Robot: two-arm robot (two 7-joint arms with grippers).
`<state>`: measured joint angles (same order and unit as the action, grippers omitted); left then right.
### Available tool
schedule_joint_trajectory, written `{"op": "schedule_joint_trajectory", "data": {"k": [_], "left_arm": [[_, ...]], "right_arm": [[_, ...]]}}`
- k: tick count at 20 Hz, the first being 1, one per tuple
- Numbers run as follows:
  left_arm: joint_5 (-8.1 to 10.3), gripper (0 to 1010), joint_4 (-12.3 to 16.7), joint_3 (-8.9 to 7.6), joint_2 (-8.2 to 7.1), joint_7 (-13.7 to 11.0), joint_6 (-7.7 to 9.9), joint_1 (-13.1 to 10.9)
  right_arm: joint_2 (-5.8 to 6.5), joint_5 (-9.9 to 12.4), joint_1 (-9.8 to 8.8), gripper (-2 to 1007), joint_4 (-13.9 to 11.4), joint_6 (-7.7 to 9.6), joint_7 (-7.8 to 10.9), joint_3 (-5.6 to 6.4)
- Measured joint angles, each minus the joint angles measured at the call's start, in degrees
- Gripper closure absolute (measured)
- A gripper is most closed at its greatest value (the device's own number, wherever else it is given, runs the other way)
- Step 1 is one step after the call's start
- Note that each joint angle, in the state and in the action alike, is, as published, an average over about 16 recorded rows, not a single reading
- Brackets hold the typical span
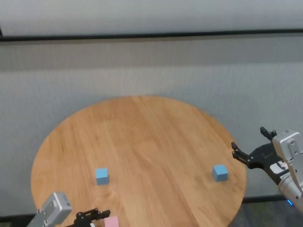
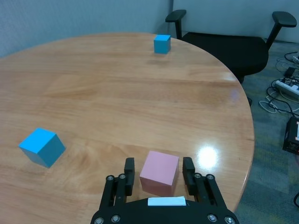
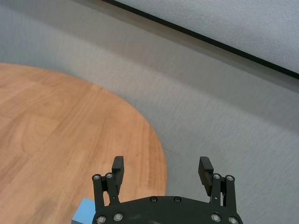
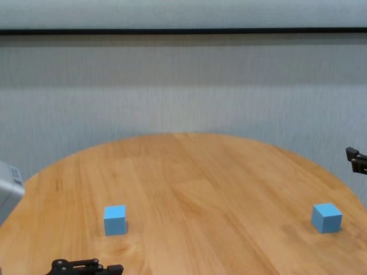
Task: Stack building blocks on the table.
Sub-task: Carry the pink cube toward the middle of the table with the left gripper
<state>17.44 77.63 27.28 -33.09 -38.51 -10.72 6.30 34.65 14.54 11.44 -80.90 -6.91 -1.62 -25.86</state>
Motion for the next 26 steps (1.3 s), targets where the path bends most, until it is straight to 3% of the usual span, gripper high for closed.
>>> {"op": "schedule_joint_trajectory", "data": {"k": [6,12,26], "left_arm": [[-0.19,488,0.01,0.04,-0.04,0.2,0.05,0.01],[-0.4,590,0.06,-0.18,0.02,0.96,0.3,-0.09],[-1.88,613,2.04,-2.76,1.84,5.93,1.42,1.17]], "right_arm": [[0.0,0.0,0.0,1,0.0,0.0,0.0,0.0],[0.0,0.0,0.0,0,0.0,0.0,0.0,0.0],[0.0,0.0,0.0,1,0.0,0.0,0.0,0.0]]}}
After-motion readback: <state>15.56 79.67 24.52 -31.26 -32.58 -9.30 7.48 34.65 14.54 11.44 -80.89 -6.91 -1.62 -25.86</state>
